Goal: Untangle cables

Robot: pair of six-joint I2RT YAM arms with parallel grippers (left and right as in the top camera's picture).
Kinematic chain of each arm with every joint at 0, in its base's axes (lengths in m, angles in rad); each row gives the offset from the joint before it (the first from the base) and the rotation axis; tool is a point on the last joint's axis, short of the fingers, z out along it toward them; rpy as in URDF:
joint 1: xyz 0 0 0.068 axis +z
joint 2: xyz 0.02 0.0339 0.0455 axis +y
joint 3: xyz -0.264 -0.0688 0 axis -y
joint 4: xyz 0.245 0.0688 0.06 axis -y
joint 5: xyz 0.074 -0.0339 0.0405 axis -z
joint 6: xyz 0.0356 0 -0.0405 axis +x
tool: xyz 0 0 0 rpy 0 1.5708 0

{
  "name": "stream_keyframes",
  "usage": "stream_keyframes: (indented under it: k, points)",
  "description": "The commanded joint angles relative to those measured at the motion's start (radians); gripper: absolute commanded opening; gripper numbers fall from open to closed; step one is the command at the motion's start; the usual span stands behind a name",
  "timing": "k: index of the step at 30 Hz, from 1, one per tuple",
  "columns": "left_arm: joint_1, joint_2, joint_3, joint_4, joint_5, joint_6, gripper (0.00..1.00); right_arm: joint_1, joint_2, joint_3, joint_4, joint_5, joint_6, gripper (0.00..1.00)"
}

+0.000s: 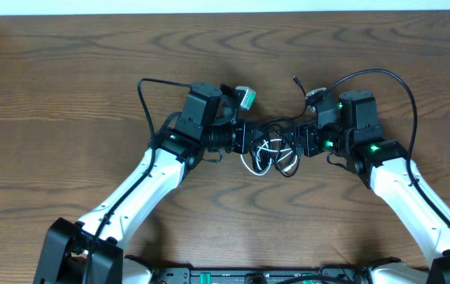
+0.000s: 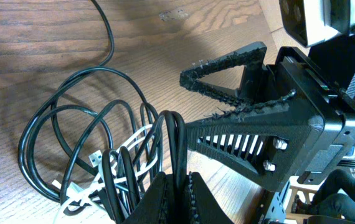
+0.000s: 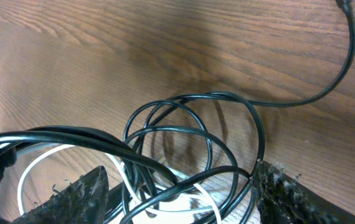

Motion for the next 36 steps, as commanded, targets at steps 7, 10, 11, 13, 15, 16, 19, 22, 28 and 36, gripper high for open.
stream_keyframes:
  k: [7,10,11,13,15,16,19,22,28,36]
  points:
    - [0.003,-0.003,0.011,0.008,0.036,-0.001,0.08,0.073,0.067,0.003,0.071,-0.047,-0.088,0.7]
    - [0.003,-0.003,0.011,0.008,0.035,-0.001,0.07,0.075,0.105,0.003,0.125,-0.005,-0.09,0.41]
    - [0.003,-0.003,0.011,0.008,0.035,-0.001,0.07,0.075,0.106,0.003,0.135,0.005,-0.09,0.2]
    - [0.003,-0.003,0.011,0.008,0.035,-0.001,0.07,0.075,0.104,0.003,0.156,0.012,-0.09,0.01]
    - [0.004,-0.003,0.011,0.008,0.026,0.011,0.08,0.075,0.097,0.003,0.169,0.01,-0.09,0.01]
    - [0.003,-0.003,0.011,-0.003,-0.036,0.014,0.22,0.072,0.075,0.006,0.165,0.004,-0.09,0.01]
    - [0.004,-0.003,0.011,-0.08,-0.258,0.014,0.67,0.034,-0.023,0.046,0.119,0.045,-0.071,0.01]
    - [0.004,-0.003,0.011,-0.159,-0.419,0.013,0.8,-0.029,-0.187,0.152,0.038,0.089,-0.034,0.01]
    - [0.004,-0.003,0.011,-0.166,-0.419,0.013,0.81,-0.039,-0.381,0.217,0.061,0.052,-0.002,0.01]
    - [0.004,-0.003,0.011,-0.03,0.027,0.014,0.51,-0.039,-0.352,0.216,0.032,0.042,0.05,0.01]
